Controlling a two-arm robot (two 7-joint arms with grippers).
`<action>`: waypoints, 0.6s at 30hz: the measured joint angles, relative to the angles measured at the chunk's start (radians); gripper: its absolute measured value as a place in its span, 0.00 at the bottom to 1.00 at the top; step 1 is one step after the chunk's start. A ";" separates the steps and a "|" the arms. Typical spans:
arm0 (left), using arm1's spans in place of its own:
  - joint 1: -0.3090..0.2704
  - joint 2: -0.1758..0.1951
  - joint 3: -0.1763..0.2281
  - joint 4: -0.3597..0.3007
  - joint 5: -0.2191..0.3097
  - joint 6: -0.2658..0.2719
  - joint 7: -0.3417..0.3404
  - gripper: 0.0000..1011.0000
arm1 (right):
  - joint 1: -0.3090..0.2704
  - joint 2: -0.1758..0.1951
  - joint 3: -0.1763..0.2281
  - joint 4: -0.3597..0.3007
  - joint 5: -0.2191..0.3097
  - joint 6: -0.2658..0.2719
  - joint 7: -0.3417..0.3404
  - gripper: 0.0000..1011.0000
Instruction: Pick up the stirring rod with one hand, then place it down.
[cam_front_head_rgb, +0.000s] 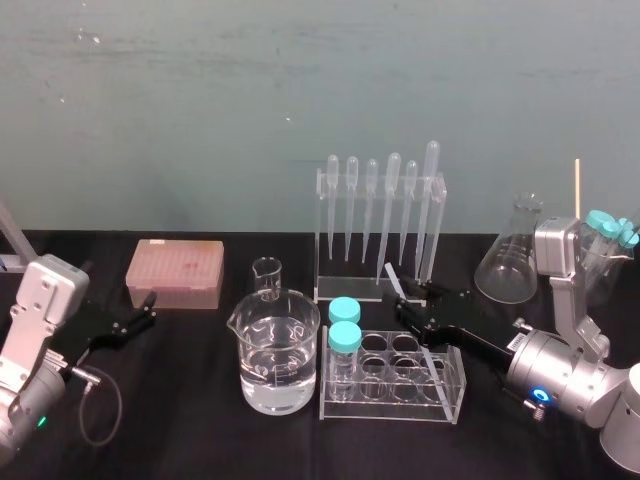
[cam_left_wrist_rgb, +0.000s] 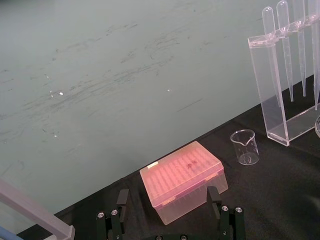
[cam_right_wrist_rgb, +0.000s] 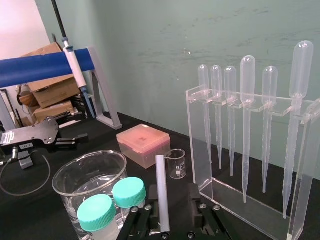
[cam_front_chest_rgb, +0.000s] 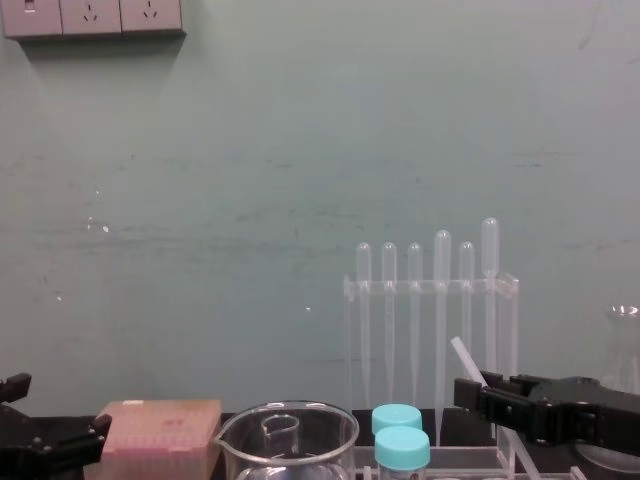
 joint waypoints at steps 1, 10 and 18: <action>0.000 0.000 0.000 0.000 0.000 0.000 0.000 0.99 | 0.000 0.000 0.000 0.000 0.000 0.000 0.000 0.36; 0.000 0.000 0.000 0.000 0.000 0.000 0.000 0.99 | 0.000 0.000 0.000 0.000 0.000 -0.001 0.000 0.08; 0.000 0.000 0.000 0.000 0.000 0.000 0.000 0.99 | 0.000 0.000 0.000 0.000 0.000 -0.001 0.000 0.07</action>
